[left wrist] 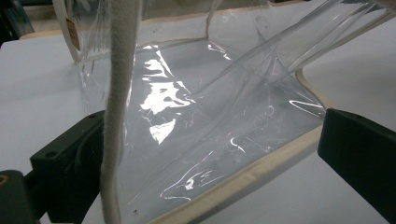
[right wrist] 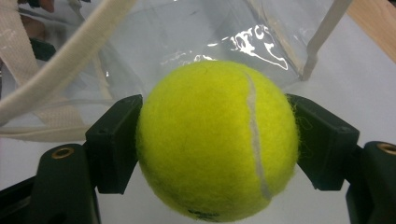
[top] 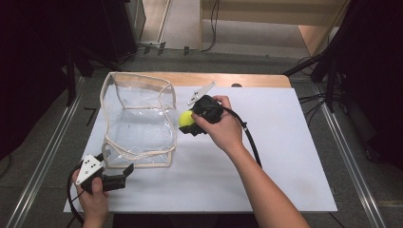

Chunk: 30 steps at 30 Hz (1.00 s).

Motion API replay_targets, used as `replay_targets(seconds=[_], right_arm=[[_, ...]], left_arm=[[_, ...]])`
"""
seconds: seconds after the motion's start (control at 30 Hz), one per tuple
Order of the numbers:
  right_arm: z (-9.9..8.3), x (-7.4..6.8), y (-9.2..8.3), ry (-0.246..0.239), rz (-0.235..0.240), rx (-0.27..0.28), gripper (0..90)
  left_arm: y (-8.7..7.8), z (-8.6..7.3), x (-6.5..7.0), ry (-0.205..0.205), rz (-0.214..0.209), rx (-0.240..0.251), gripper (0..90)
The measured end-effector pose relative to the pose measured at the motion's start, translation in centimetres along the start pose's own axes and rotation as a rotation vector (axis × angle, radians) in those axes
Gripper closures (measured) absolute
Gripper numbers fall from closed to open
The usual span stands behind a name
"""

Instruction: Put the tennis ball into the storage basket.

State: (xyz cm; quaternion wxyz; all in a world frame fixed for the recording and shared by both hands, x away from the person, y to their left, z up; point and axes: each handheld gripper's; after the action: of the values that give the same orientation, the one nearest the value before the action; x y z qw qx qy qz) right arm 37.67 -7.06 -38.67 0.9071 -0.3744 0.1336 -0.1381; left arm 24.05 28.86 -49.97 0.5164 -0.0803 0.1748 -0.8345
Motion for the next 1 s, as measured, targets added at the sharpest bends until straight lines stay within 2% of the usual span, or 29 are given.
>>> replay_targets(seconds=[0.33,0.53,1.0], right_arm=[[1.7,-0.8,-1.9,-0.023,-0.003,0.045,22.5],[2.6,-1.4,-2.3,-0.039,0.001,0.045,22.5],[3.5,-1.8,-1.5,-0.065,0.024,0.032,22.5]], left_arm=[[0.0,0.0,0.0,-0.001,0.001,-0.001,0.0],[0.0,0.0,0.0,0.0,0.001,-0.001,0.0],[0.0,0.0,0.0,-0.004,-0.001,-0.005,0.0]])
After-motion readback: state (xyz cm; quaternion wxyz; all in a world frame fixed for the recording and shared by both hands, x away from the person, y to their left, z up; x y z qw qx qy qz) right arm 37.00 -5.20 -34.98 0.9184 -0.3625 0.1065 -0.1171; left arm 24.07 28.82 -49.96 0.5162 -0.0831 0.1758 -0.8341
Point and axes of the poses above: each handheld gripper's, and its own axes: y roughly forward along the jaws, z roughly out of its top, x roughly to its right, and after that the axes turned 7 degrees about z, right-handed
